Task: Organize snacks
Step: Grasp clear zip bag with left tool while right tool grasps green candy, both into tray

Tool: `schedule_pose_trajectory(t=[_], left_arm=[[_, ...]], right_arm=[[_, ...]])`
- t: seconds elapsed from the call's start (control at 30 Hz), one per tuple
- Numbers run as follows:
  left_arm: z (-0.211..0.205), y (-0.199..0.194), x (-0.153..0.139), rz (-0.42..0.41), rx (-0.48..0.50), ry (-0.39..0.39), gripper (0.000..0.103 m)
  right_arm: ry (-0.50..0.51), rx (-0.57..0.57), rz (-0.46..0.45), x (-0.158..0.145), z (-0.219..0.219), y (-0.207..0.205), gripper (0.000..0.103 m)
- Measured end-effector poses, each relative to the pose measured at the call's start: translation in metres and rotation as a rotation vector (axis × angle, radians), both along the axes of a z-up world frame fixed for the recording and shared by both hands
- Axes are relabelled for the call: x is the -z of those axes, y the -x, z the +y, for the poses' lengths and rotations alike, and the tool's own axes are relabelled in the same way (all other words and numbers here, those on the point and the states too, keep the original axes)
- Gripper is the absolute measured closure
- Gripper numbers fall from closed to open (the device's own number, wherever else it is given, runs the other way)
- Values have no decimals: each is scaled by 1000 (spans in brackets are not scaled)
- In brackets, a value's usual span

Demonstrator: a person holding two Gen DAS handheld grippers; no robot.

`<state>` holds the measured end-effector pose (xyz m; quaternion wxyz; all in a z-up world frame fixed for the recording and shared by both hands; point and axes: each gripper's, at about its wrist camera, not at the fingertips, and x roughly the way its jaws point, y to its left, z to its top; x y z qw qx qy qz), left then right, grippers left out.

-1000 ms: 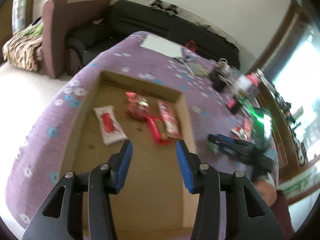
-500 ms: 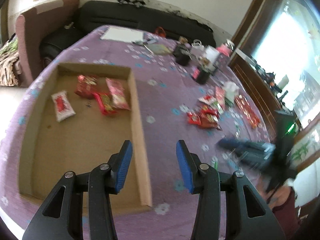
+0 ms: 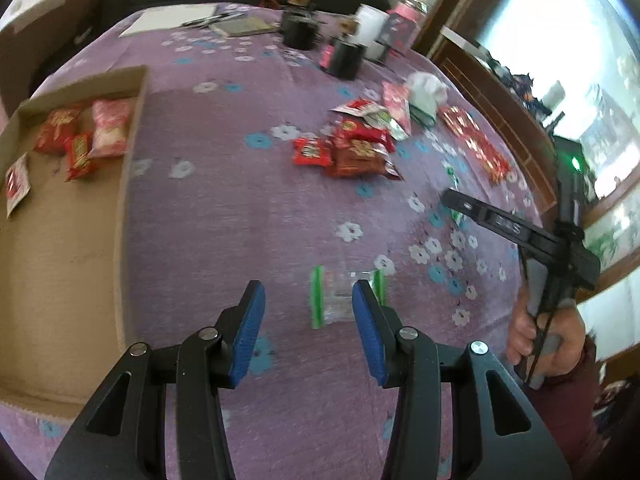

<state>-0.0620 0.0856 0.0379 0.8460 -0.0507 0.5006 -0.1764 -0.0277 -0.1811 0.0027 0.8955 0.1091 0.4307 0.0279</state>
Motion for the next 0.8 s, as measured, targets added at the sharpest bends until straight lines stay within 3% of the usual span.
schedule_pose_trajectory(t=[0.1, 0.17, 0.2, 0.27, 0.33, 0.4, 0.6, 0.7, 0.73, 0.8], left_arm=[[-19, -1, 4, -45, 73, -85, 60], [-29, 0, 5, -93, 117, -145, 60], [-33, 1, 5, -123, 140, -171, 60], [-41, 4, 6, -188, 196, -233, 56], [-46, 4, 6, -232, 235, -263, 44], [-51, 6, 8, -271, 280, -275, 39], [-58, 3, 24, -190, 397, -235, 38], [-55, 2, 25, -170, 378, -214, 39], [-55, 1, 25, -165, 358, -216, 48], [-53, 0, 24, -164, 321, -217, 52]], right_arm=[[33, -2, -33, 1, 6, -3, 61], [57, -2, -44, 3, 6, -5, 66], [71, 5, -48, 4, 6, -4, 75], [80, 6, -55, 5, 4, -3, 79], [62, 5, -57, 5, 1, -2, 79], [58, 5, -59, 5, 0, -1, 79], [53, 2, -63, 5, 0, 0, 79], [51, 3, -64, 5, -1, 0, 79], [50, 4, -65, 5, -1, 0, 79], [53, 7, -67, 5, 0, 1, 79]])
